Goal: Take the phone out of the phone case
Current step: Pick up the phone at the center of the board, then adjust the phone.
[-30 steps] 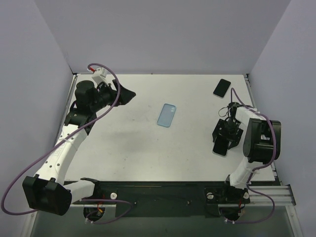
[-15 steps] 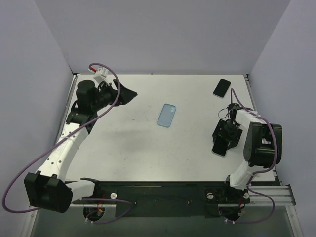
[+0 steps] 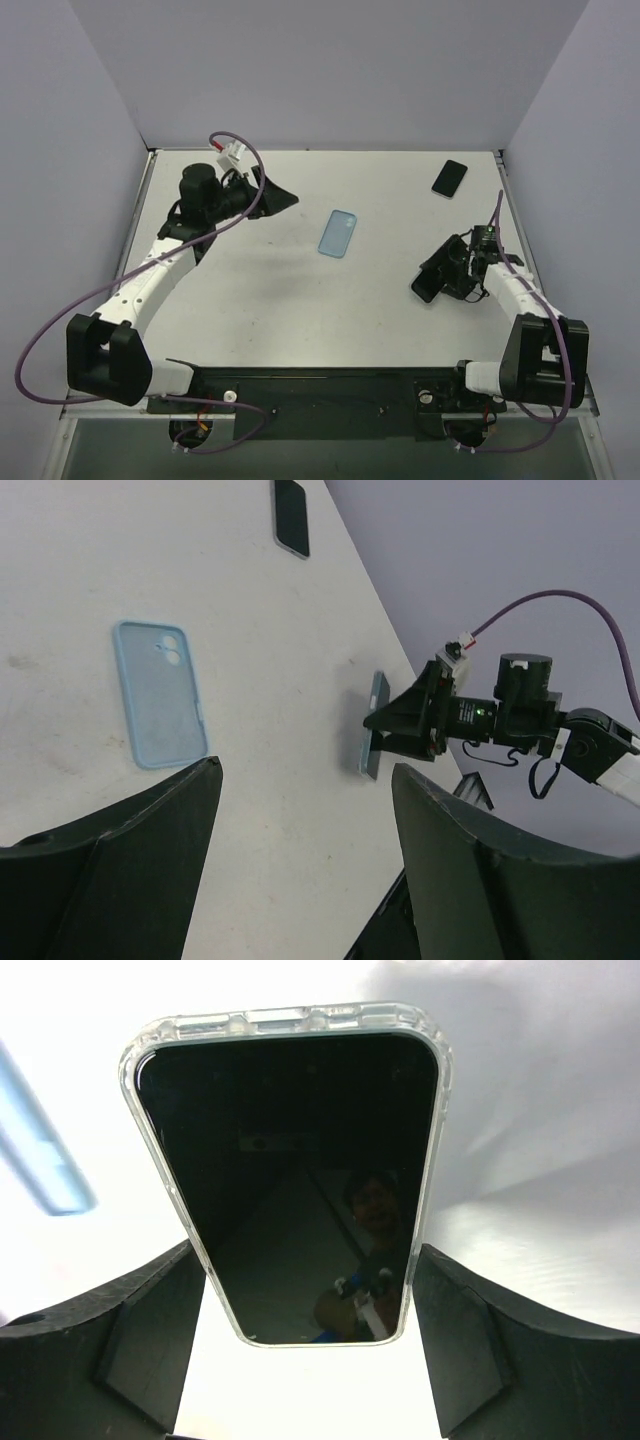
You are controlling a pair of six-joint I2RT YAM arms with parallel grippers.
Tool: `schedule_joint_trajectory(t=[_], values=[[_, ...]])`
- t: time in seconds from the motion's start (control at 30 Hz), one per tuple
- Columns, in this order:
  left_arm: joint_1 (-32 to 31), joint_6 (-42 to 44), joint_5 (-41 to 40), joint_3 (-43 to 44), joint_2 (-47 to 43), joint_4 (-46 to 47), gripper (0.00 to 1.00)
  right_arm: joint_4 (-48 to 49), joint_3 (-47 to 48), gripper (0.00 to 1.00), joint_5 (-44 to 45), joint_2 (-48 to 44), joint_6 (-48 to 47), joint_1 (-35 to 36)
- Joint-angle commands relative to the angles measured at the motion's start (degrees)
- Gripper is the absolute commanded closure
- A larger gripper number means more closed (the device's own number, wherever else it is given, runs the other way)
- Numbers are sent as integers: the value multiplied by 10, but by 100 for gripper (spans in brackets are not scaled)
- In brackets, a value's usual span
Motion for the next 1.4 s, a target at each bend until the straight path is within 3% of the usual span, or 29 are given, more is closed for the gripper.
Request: schedule_joint_trajectory(t=[0.0,0.37,0.53,0.7,1.0,1.27,1.37], values=[[-47,0,34,-17,-7,94,21,182,-36,100,-81,-64,142,-3],[-127,65,32,-69,-53,185,21,334,-44,100,-127,-144,314,60],[-149,70,23,-87,-58,209,17,447,-51,100,-89,-161,446,164],[-172,119,-15,-103,-88,210,16,551,-58,100,13,-147,567,281],[-201,180,-59,-118,-116,193,24,567,7,100,115,-101,589,390],[-203,205,-104,-91,-93,125,45,627,11,100,159,-68,614,462],[-202,209,-125,-92,-101,120,46,631,11,100,166,-63,611,473]])
